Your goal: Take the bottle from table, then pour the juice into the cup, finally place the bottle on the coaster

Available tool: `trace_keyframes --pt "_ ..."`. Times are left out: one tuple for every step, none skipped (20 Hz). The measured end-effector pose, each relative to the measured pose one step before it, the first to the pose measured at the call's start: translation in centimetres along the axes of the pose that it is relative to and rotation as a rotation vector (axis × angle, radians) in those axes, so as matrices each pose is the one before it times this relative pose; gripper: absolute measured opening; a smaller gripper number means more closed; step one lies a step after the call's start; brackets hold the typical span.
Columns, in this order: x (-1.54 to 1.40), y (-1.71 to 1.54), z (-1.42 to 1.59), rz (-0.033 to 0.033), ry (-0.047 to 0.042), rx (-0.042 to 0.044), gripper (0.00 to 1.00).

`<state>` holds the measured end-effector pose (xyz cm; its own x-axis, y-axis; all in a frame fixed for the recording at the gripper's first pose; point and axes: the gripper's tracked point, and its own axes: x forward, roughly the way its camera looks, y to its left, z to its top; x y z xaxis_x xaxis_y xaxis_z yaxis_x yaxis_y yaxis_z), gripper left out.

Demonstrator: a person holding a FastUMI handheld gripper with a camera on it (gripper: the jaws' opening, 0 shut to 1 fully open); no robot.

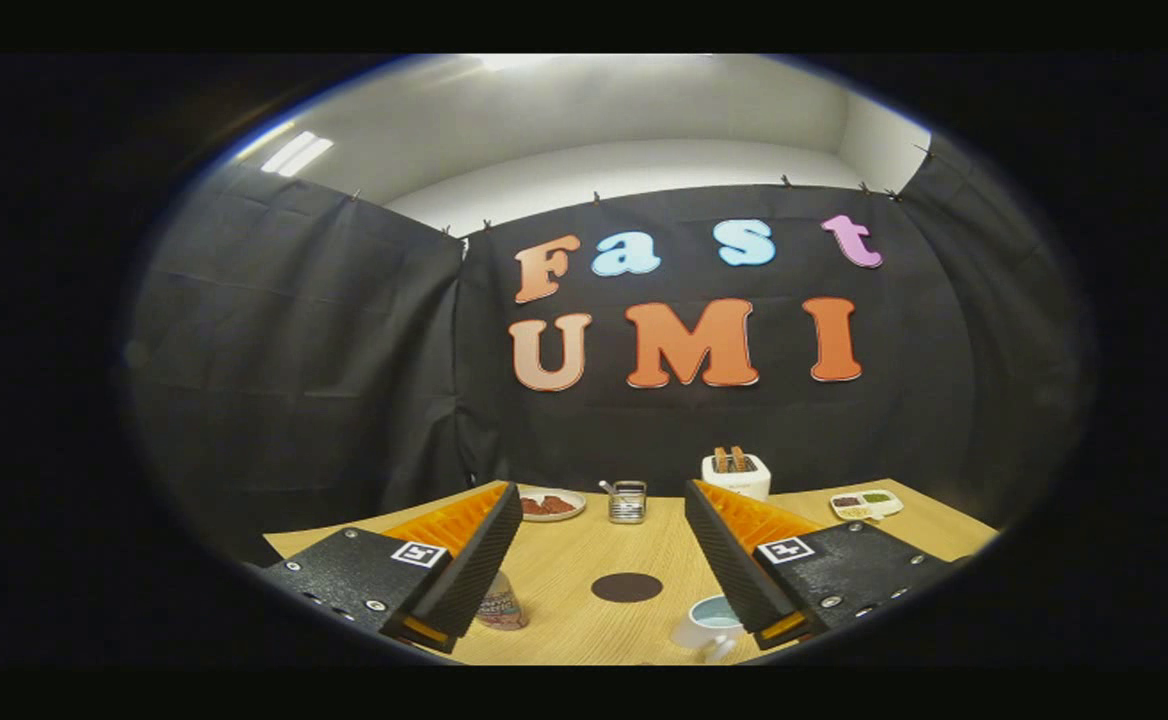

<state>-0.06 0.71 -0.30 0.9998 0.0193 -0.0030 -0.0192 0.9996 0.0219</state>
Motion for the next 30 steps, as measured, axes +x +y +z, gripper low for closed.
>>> trace_keyframes --pt "-0.018 0.081 -0.050 0.00152 0.00065 0.00062 0.97" --pt "-0.027 -0.046 -0.215 -0.00176 0.00339 0.00096 0.97" --pt "-0.016 0.041 -0.180 0.00061 0.00210 0.00128 0.97" --pt "0.025 0.067 -0.144 -0.00035 0.00300 0.00314 0.97" --pt "-0.078 0.106 -0.197 0.00187 0.00362 0.00548 0.97" --pt "0.048 0.237 -0.319 0.00442 0.00462 0.00550 0.97" --pt "0.036 0.175 -0.277 0.00332 0.00660 0.00413 0.97" --pt "-0.007 0.142 -0.353 0.00339 0.00634 0.00117 0.97" --pt "0.041 0.101 -0.277 -0.00028 0.00498 0.00076 0.97" --pt "-0.041 0.211 -0.190 0.00375 0.00495 -0.00182 0.97" --pt "0.009 0.177 -0.232 0.00366 0.00468 -0.00092 0.97" --pt "-0.031 0.403 -0.238 0.00624 0.00362 -0.00137 0.97" --pt "-0.014 0.329 -0.260 0.00471 0.00284 -0.00105 0.97" --pt "-0.026 0.297 -0.301 0.00442 0.00302 -0.00110 0.97" --pt "0.045 0.354 -0.349 0.00389 0.00483 0.00250 0.97" --pt "0.142 0.402 -0.524 0.00725 0.00841 0.00422 0.97" --pt "-0.019 0.370 -0.537 0.00893 0.00990 0.00699 0.97" --pt "0.066 0.479 -0.538 0.00916 0.01169 0.00702 0.97" --pt "-0.032 0.358 -0.519 0.00632 0.00990 0.00730 0.97" --pt "0.145 0.335 -0.495 0.00565 0.01062 0.00471 0.97" --pt "0.106 0.322 -0.455 0.00419 0.01145 0.00268 0.97" --pt "0.044 0.436 -0.311 0.00775 0.00560 0.00062 0.97" --pt "0.105 0.498 -0.202 0.00671 0.00376 0.00026 0.97" --pt "0.108 0.435 -0.440 0.01028 0.00445 -0.00319 0.97" --pt "0.179 0.479 -0.490 0.00665 0.00537 -0.00432 0.97" --pt "0.109 0.492 -0.596 0.00662 0.00682 -0.00536 0.97" --pt "0.175 0.453 -0.475 0.00788 0.00915 -0.00234 0.97" --pt "0.282 0.592 -0.845 0.01340 0.01229 0.00100 0.97" --pt "0.328 0.510 -0.867 0.01207 0.01448 0.00414 0.97" --pt "0.226 0.292 -0.925 0.00450 0.01965 0.00538 0.97"
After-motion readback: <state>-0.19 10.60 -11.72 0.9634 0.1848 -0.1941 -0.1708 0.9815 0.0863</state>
